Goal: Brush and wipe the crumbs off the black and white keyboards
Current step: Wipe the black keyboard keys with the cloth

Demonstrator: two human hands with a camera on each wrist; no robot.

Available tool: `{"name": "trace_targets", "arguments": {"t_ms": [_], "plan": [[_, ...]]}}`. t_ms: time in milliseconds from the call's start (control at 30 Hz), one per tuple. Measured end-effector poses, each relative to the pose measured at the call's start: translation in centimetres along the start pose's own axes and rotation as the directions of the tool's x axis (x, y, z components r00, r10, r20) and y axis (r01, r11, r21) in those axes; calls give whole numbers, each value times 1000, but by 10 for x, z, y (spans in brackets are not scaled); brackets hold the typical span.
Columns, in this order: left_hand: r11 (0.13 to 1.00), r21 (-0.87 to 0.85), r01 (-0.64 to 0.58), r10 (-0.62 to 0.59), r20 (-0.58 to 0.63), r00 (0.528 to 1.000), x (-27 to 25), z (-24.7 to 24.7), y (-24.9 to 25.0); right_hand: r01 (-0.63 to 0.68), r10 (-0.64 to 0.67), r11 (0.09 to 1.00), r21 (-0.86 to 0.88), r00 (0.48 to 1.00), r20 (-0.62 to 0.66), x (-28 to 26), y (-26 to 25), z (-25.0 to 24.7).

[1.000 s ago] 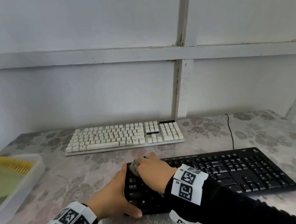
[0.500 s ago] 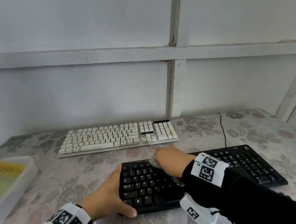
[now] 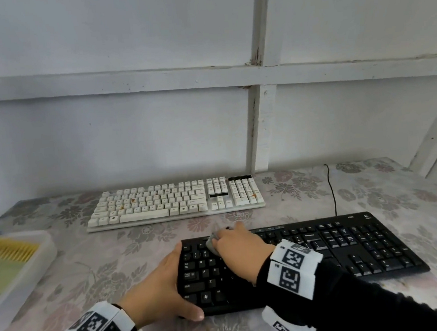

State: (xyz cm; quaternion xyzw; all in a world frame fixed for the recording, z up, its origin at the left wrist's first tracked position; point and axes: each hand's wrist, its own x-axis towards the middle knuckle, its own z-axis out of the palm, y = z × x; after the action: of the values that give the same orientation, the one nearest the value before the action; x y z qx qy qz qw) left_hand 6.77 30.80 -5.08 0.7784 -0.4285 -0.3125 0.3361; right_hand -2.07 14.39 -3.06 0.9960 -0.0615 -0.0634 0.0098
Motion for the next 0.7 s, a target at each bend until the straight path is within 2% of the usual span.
{"name": "trace_targets", "arguments": {"t_ms": [300,433,500,600,700], "plan": [[999,50,16,-15,-6,1000,-2,2,0,-163,168,984,-75,984,65,-43,61,4],[998,53,16,-15,-7,1000,0,2,-2,-252,268,962,-105,947,177,-52,75,-14],[1000,30,-5,5,-8,1000,1,2,-2,-220,233,972,-87,952,199,-46,66,-31],[1000,7,-17,17,-1,1000,1,1,-3,-103,102,995,2,986,136,-25,29,-47],[1000,9,-5,5,-1,1000,3,-1,-3,97,-86,994,-55,983,163,1,-19,-43]]}}
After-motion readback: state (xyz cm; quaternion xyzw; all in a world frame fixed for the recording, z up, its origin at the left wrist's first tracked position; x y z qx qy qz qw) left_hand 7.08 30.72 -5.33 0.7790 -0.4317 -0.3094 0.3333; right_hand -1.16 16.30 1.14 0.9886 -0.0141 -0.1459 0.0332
